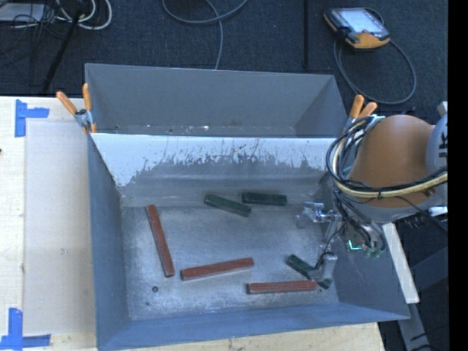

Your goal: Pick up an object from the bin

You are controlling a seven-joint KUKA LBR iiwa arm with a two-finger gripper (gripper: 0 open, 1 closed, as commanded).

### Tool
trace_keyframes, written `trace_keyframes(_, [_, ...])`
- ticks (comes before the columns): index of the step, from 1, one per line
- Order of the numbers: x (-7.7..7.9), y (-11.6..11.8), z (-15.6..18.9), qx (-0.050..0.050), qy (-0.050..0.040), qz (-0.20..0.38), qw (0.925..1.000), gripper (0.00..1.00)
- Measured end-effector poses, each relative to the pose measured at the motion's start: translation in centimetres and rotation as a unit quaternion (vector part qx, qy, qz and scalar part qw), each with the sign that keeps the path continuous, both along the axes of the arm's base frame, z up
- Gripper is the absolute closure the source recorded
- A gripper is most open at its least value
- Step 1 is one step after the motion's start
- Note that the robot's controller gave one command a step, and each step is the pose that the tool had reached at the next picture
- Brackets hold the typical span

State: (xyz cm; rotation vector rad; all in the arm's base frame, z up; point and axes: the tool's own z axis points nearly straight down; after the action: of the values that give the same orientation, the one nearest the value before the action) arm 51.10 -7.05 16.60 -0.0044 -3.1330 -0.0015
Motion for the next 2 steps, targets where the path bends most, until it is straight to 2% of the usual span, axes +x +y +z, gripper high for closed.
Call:
trace_keyframes(1, [0.2, 0.0, 0.3, 0.0, -0.0035, 0.001, 1.0, 0.0])
trace_keyframes(2, [1.1, -1.5, -3.8, -0.001, -0.0081, -0.004, 1.0, 0.0])
